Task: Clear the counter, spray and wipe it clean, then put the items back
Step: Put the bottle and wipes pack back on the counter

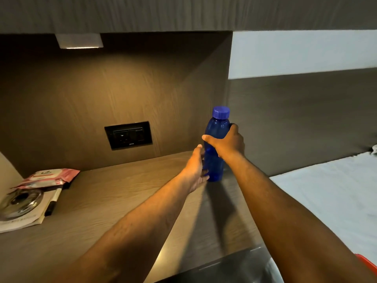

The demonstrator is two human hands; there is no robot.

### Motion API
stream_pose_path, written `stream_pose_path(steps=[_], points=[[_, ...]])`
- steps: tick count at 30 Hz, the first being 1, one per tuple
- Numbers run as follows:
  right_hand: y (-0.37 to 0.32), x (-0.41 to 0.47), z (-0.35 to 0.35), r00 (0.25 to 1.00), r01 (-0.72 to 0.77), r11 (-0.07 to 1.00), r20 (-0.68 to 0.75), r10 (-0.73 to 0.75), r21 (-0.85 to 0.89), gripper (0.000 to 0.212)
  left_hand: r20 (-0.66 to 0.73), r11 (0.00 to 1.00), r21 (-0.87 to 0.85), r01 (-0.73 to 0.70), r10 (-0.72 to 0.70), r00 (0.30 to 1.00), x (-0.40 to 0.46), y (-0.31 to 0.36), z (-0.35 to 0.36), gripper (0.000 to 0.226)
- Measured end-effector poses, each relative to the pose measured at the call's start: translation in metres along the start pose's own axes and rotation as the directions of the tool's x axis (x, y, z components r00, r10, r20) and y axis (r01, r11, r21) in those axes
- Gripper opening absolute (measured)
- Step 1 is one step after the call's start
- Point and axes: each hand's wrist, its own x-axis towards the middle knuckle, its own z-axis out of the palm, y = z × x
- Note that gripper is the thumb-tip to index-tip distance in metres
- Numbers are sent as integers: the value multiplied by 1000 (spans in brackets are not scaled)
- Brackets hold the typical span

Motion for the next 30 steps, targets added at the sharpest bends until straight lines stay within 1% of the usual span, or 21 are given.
stream_pose_path(steps=[2, 3, 4, 5, 6, 7, 8, 9, 10, 11, 12, 13, 15, 17, 19, 21, 23, 24, 26, 28, 30], points=[[-1, -4, 3, 999, -2, 1000, 45, 1, 24, 89, 9, 999, 30, 12, -12, 1000, -3, 1, -4, 46], [-2, -7, 5, 998, -16, 999, 63, 13, 48, 89, 15, 999, 51, 18, -19, 1000, -5, 1, -9, 48], [-3, -10, 6, 997, -38, 997, 69, 34, 64, 91, 12, 997, 78, 19, -20, 1000, -8, 1, -15, 52], [-5, -14, 6, 997, -61, 997, 41, 59, 52, 96, -3, 994, 111, 22, -21, 1000, -10, 2, -22, 61], [-8, -21, 8, 996, -75, 997, -38, 75, 4, 101, -33, 989, 144, 27, -22, 999, -13, 2, -33, 66], [-11, -30, 11, 986, -68, 996, -158, 59, -54, 104, -63, 986, 165, 23, -13, 998, -16, 3, -46, 69], [-16, -42, 18, 961, -24, 995, -278, -4, -96, 104, -95, 985, 170, 8, 9, 995, -20, 3, -62, 69], [-24, -56, 28, 929, 44, 993, -361, -82, -111, 100, -129, 986, 165, -12, 33, 991, -25, 5, -80, 67], [-33, -71, 38, 912, 109, 989, -384, -141, -104, 96, -169, 988, 152, -27, 53, 984, -31, 7, -98, 63], [-44, -86, 54, 923, 159, 984, -340, -177, -81, 92, -223, 991, 128, -45, 73, 972, -38, 10, -119, 60], [-54, -100, 71, 946, 189, 981, -260, -194, -45, 87, -283, 992, 104, -69, 96, 954, -45, 13, -141, 57], [-65, -112, 89, 965, 207, 978, -162, -205, -2, 81, -343, 993, 79, -92, 114, 932, -53, 17, -163, 57], [-86, -133, 123, 971, 238, 969, 21, -240, 62, 67, -440, 993, 56, -107, 121, 890, -68, 25, -208, 58], [-108, -154, 158, 935, 272, 958, 210, -286, 92, 57, -521, 992, 43, -118, 123, 845, -88, 34, -254, 58], [-127, -175, 192, 868, 279, 955, 399, -296, 100, 55, -594, 988, 40, -149, 143, 792, -114, 40, -294, 56], [-142, -191, 222, 806, 263, 958, 520, -281, 110, 55, -662, 982, 43, -183, 165, 731, -137, 42, -327, 41], [-155, -205, 250, 769, 245, 962, 580, -269, 121, 52, -718, 975, 71, -212, 197, 668, -159, 43, -356, 18], [-160, -210, 263, 758, 238, 964, 598, -260, 119, 49, -741, 971, 99, -216, 216, 636, -169, 43, -369, 15], [-167, -216, 285, 746, 216, 971, 625, -230, 99, 40, -773, 968, 144, -204, 239, 588, -183, 43, -392, 16], [-172, -218, 306, 736, 184, 980, 650, -191, 80, 36, -777, 964, 191, -188, 265, 571, -192, 46, -411, 18], [-173, -219, 322, 730, 139, 989, 668, -141, 58, 36, -786, 954, 287, -89, 288, 547, -196, 52, -424, 22]])
